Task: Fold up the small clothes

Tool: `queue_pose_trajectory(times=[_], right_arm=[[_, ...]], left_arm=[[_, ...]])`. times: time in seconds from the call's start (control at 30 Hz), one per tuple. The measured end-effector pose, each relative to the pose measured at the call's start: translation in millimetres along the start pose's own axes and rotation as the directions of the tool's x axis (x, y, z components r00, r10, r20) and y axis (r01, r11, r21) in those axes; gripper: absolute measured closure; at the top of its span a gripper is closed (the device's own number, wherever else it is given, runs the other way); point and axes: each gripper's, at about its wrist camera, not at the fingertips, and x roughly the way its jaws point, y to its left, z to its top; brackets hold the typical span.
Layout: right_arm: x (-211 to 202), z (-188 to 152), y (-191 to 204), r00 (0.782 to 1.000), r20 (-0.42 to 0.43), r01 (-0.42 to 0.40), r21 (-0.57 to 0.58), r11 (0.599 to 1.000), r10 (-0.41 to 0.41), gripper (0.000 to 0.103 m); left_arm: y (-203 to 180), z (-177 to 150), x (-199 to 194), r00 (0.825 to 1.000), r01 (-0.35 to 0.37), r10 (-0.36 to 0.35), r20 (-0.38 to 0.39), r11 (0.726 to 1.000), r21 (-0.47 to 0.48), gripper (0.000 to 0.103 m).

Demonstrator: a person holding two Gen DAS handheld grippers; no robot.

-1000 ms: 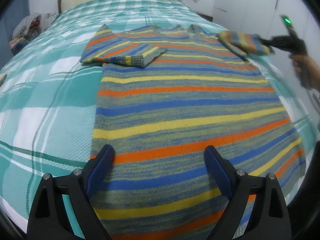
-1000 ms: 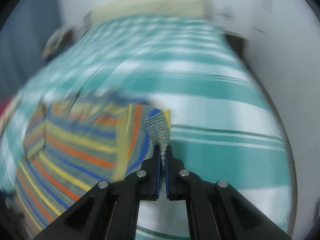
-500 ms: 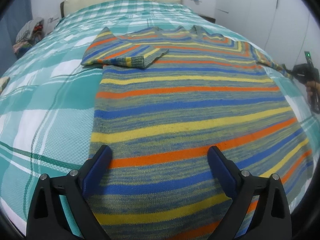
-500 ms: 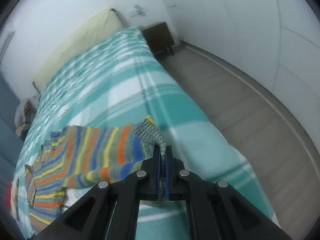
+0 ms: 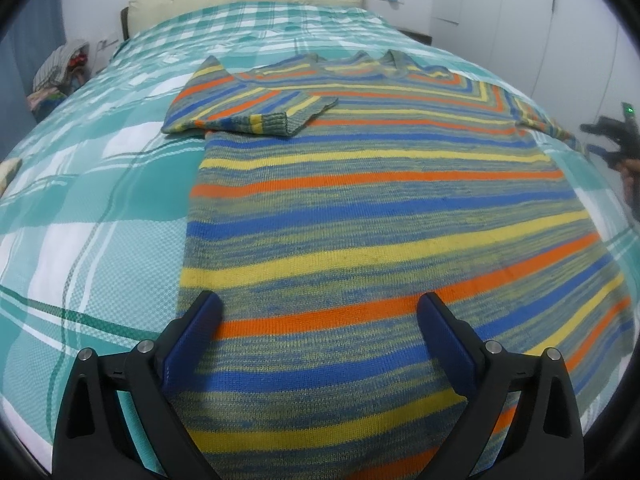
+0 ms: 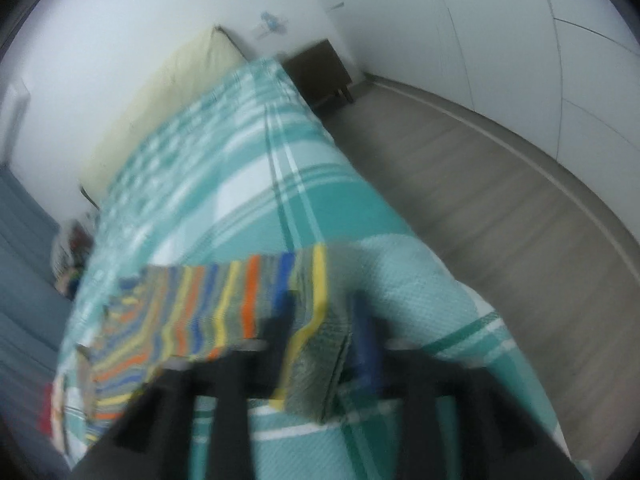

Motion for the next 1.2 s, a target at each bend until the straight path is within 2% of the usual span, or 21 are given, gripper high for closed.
queue_pose_trajectory(times=[0.13, 0.23, 0.33, 0.43, 0.47, 0.5, 0.57, 0.63, 0.7, 0.77, 0.93, 1.03, 1.07, 1.1, 1.17, 1.2], right_arm=[[-19, -18, -16, 0.995, -0.056, -0.068, 0.184, 0.981, 0.079, 0.050], [-9, -45, -24, 0.977, -0.127, -0.128, 0.287, 0.949, 0.170, 0.050], [4, -46, -21, 0.984, -0.104, -0.114, 0.273, 0.955, 0.147, 0.055], [16, -42, -11, 0.986, -0.108, -0.103, 0.196, 0.975, 0.126, 0.057], [21, -43, -7, 0.987, -0.117, -0.088, 0.165, 0.982, 0.108, 0.068], [22, -43, -5, 0.985, -0.134, -0.088, 0.153, 0.984, 0.109, 0.098], [19, -44, -7, 0.980, -0.143, -0.111, 0.166, 0.980, 0.135, 0.098], [4, -42, -7, 0.989, -0.112, -0.081, 0.139, 0.987, 0.096, 0.098], [-7, -40, -4, 0.995, -0.094, -0.010, 0.097, 0.995, 0.019, 0.098], [0, -46, 0, 0.988, -0.137, 0.084, 0.051, 0.995, -0.076, 0.099], [11, -49, 11, 0.973, -0.158, 0.165, -0.020, 0.986, -0.166, 0.099], [7, -50, 23, 0.972, -0.136, 0.182, -0.080, 0.980, -0.192, 0.092], [0, -52, 21, 0.971, -0.131, 0.188, -0.084, 0.979, -0.198, 0.077], [-4, -51, 21, 0.972, -0.122, 0.191, -0.088, 0.978, -0.201, 0.054], [-20, -51, 26, 0.969, -0.081, 0.222, -0.112, 0.969, -0.232, 0.033], [-31, -51, 32, 0.960, -0.041, 0.268, -0.144, 0.953, -0.277, 0.033]], left_arm=[[0, 0, 0, 1.000, 0.000, 0.000, 0.001, 1.000, -0.002, 0.003], [0, 0, 0, 1.000, 0.001, -0.001, 0.001, 1.000, -0.002, 0.003], [0, 0, 0, 1.000, 0.008, -0.008, 0.002, 1.000, -0.006, 0.003], [0, -1, 0, 1.000, 0.009, -0.009, 0.004, 1.000, -0.009, 0.003], [0, -1, 0, 1.000, 0.009, -0.009, 0.005, 1.000, -0.009, 0.003], [0, -1, 0, 1.000, 0.009, -0.009, 0.005, 1.000, -0.008, 0.003], [0, -2, -1, 1.000, 0.009, -0.009, 0.006, 1.000, -0.008, 0.003], [0, -2, -1, 1.000, 0.011, -0.011, 0.007, 1.000, -0.009, 0.003], [0, -2, 0, 1.000, 0.010, -0.010, 0.007, 1.000, -0.009, 0.003], [0, -2, 0, 1.000, 0.009, -0.009, 0.005, 1.000, -0.009, 0.003], [-1, -2, -1, 1.000, 0.008, -0.008, -0.002, 1.000, -0.009, 0.003], [0, 3, -11, 0.999, 0.010, -0.010, -0.051, 1.000, -0.014, 0.005], [2, 7, -18, 0.998, 0.024, -0.025, -0.061, 1.000, -0.018, 0.005], [5, 12, -28, 0.997, 0.044, -0.045, -0.056, 0.999, -0.024, 0.005], [12, 29, -52, 0.998, 0.060, -0.060, -0.009, 0.998, -0.010, 0.005], [16, 42, -64, 0.999, 0.043, -0.043, 0.030, 0.999, 0.015, 0.004]])
